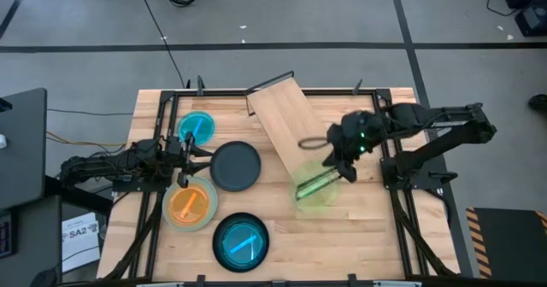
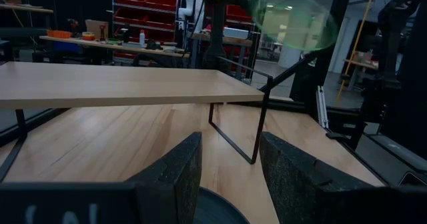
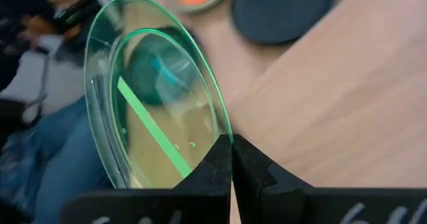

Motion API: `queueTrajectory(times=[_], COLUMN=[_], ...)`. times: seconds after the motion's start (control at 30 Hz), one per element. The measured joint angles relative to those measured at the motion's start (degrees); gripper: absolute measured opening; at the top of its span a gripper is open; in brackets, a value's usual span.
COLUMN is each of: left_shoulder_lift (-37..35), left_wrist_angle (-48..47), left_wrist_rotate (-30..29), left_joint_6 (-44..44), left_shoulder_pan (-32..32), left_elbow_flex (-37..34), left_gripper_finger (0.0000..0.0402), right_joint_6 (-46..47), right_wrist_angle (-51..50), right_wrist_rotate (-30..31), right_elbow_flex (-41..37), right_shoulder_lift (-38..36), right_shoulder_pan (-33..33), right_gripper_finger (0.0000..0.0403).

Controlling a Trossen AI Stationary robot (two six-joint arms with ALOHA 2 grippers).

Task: Place and stack plates onto a shelf
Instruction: Put the transparent green plate on the shelf

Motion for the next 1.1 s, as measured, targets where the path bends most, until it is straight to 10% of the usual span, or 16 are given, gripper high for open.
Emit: queueTrajectory(times=[0.53,1.1], left_shoulder_lift=[0.0,0.0], left_wrist_angle=[0.0,0.0], left_wrist_rotate=[0.0,0.0], left_joint_6=[0.0,0.0], left_shoulder_pan=[0.0,0.0], left_elbow_flex=[0.0,0.0], left_gripper_finger=[0.0157,0.0157], right_joint_6=[-4.9,-6.0], right_wrist_angle=[-0.1,-4.6], right_wrist_rotate=[-1.9,-2.3], right_elbow_flex=[0.0,-6.9], right_shoulder_lift=[0.2,0.4], right_shoulder_pan=[-20.1,-24.9], right_gripper_finger=[0.0007,0.0007])
